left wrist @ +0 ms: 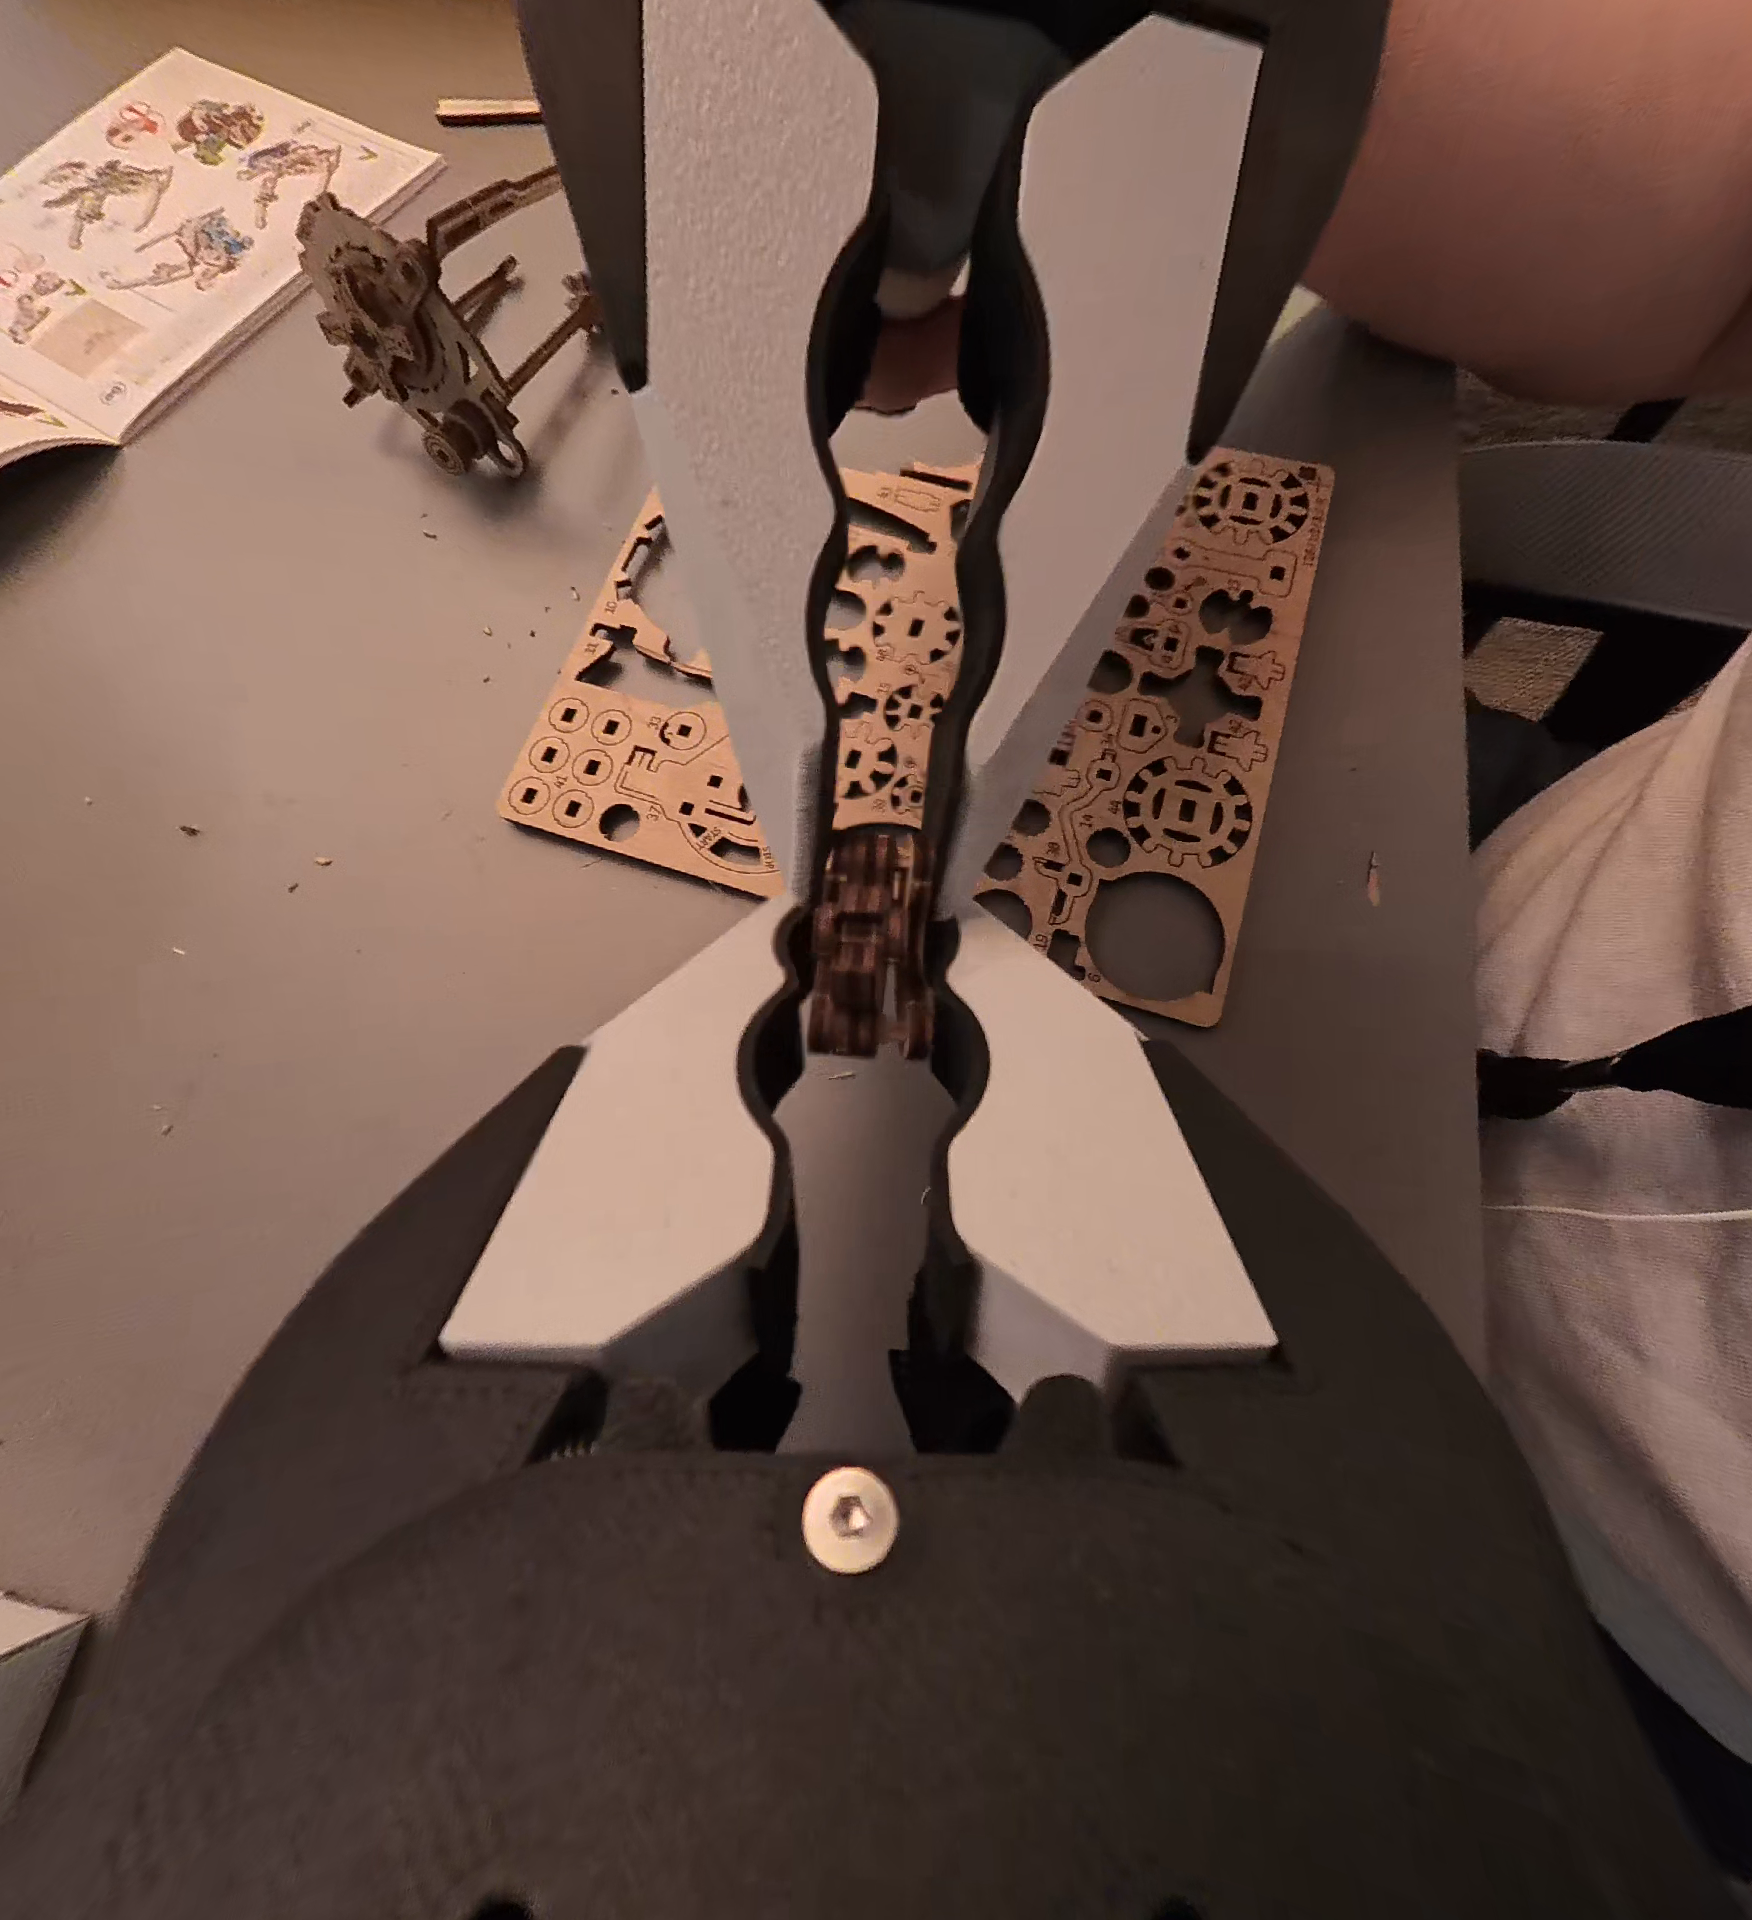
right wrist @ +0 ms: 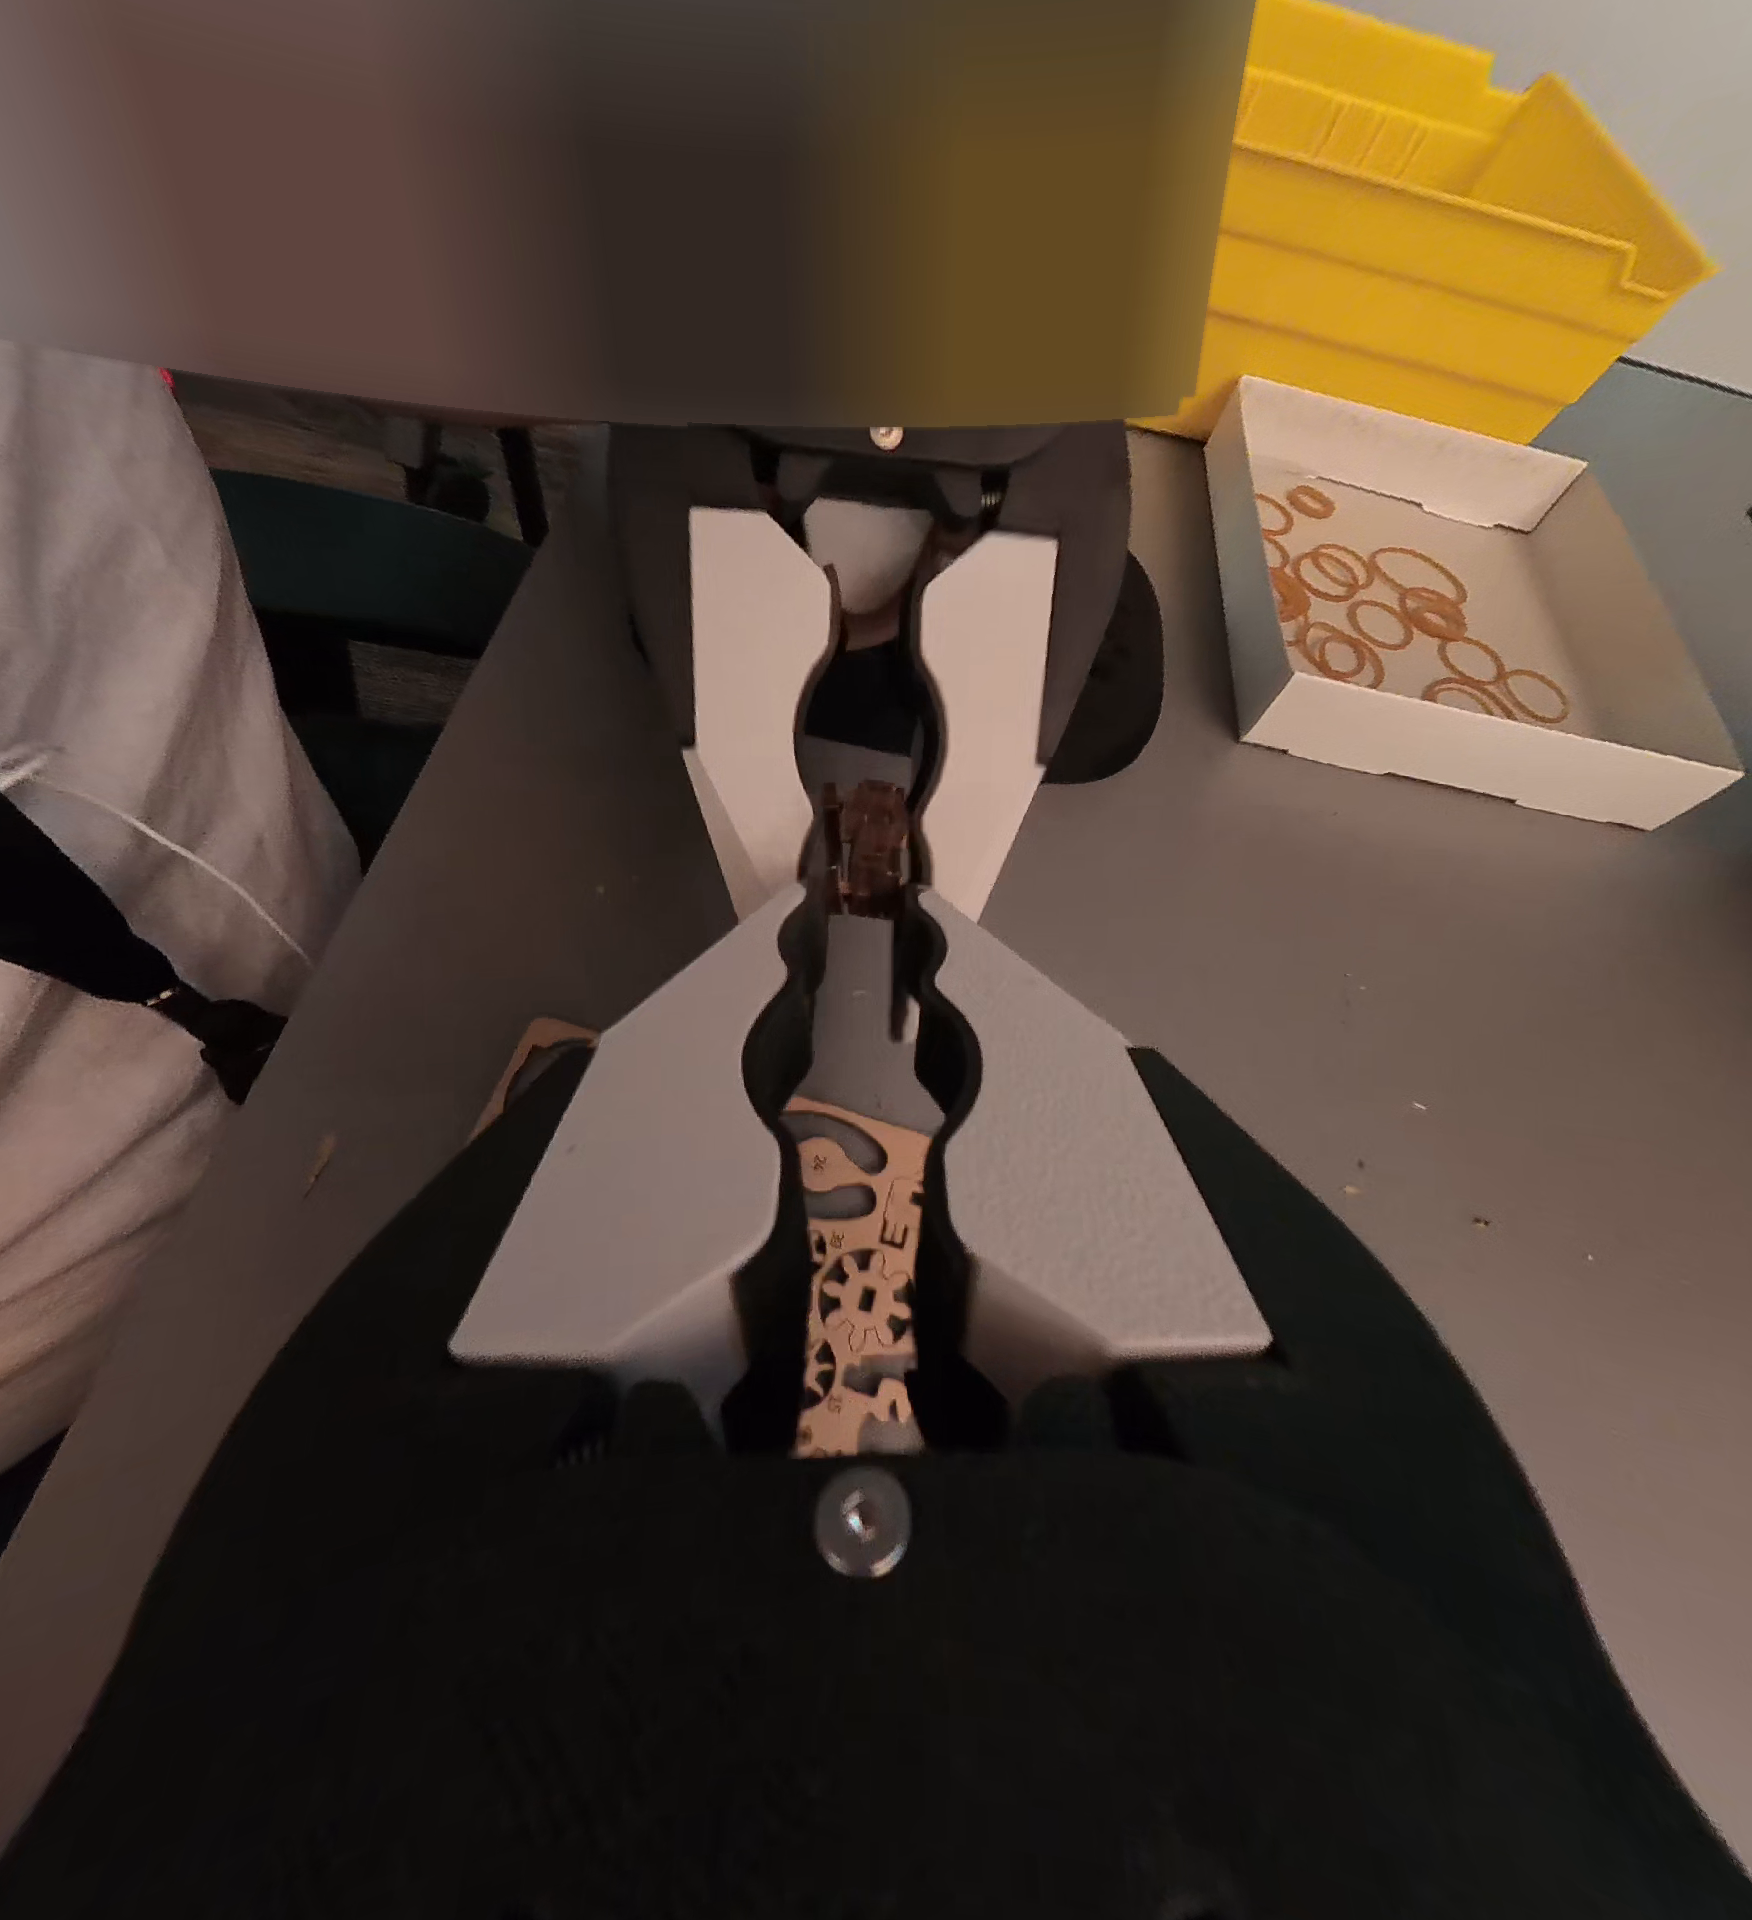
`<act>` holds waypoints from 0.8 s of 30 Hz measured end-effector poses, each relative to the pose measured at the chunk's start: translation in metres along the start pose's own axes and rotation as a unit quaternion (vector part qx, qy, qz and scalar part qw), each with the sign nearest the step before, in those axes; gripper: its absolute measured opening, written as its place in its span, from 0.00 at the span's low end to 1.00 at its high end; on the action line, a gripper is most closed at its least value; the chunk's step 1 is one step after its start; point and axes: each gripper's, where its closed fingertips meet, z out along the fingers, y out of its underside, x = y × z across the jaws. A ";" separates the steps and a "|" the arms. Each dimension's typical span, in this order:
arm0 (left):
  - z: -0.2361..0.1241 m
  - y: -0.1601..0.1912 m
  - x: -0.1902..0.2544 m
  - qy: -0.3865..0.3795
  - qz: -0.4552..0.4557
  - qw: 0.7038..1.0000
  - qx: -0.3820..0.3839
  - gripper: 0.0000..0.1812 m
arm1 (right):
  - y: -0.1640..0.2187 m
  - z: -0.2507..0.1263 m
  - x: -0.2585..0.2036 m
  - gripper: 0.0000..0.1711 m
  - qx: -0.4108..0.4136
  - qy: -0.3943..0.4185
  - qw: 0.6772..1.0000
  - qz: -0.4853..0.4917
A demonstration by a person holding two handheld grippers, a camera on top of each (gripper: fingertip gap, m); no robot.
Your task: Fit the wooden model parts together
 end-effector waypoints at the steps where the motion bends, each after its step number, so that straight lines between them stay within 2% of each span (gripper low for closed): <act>1: -0.001 0.000 -0.002 -0.008 0.003 1.000 0.001 0.12 | 0.003 -0.001 0.001 0.07 -0.008 0.003 1.000 -0.002; 8: -0.003 0.006 0.000 -0.004 0.023 1.000 -0.014 0.10 | 0.010 -0.004 0.000 0.07 -0.019 -0.006 1.000 -0.016; 11: -0.004 0.004 0.002 0.001 0.025 1.000 -0.002 0.05 | 0.007 -0.005 -0.001 0.07 -0.007 -0.012 1.000 -0.014; 13: -0.004 0.004 0.002 0.005 0.020 1.000 0.002 0.05 | 0.006 -0.006 -0.002 0.07 -0.003 -0.014 1.000 -0.014; 14: -0.004 0.005 0.002 0.005 0.018 1.000 -0.001 0.09 | 0.006 -0.005 -0.002 0.07 -0.003 -0.014 1.000 -0.014; 24: -0.004 0.003 0.000 -0.002 0.023 1.000 0.012 0.04 | 0.006 -0.004 0.000 0.07 0.001 -0.012 1.000 -0.010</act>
